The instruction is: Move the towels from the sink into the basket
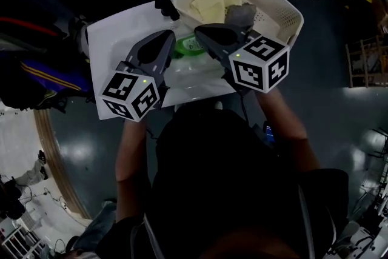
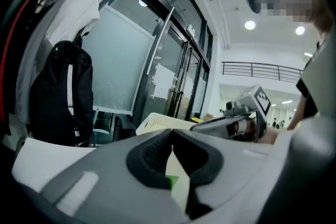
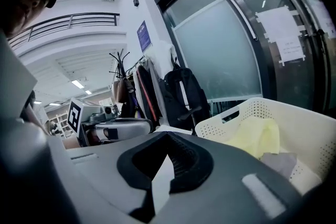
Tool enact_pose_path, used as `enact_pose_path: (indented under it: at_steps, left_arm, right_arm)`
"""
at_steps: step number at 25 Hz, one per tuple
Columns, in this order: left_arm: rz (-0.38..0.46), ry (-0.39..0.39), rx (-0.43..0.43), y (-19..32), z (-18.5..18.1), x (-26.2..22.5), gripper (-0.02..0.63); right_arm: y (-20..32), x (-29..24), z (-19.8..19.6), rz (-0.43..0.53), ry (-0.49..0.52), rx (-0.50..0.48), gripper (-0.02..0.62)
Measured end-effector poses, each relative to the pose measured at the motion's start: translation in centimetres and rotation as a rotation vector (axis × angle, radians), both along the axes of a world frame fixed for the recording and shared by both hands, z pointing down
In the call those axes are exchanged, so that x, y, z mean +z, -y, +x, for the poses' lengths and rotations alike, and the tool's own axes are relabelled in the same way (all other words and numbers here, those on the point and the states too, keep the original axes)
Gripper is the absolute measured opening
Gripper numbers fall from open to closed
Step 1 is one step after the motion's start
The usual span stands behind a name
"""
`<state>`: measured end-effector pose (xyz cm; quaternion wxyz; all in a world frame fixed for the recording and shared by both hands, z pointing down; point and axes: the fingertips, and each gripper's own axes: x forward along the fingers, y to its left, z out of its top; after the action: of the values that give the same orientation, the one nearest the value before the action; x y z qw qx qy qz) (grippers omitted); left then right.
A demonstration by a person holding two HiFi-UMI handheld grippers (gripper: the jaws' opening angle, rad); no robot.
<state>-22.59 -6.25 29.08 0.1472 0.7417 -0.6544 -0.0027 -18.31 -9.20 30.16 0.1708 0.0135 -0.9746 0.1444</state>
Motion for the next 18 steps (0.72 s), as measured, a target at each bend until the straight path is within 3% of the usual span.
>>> enact_pose_path:
  at_steps: [18]
  left_arm:
    - [-0.063,0.004,-0.056,-2.6,-1.6,2.0,0.009]
  right_arm:
    - [-2.9,0.7,-3.0,-0.011,-0.003,-0.101,-0.002]
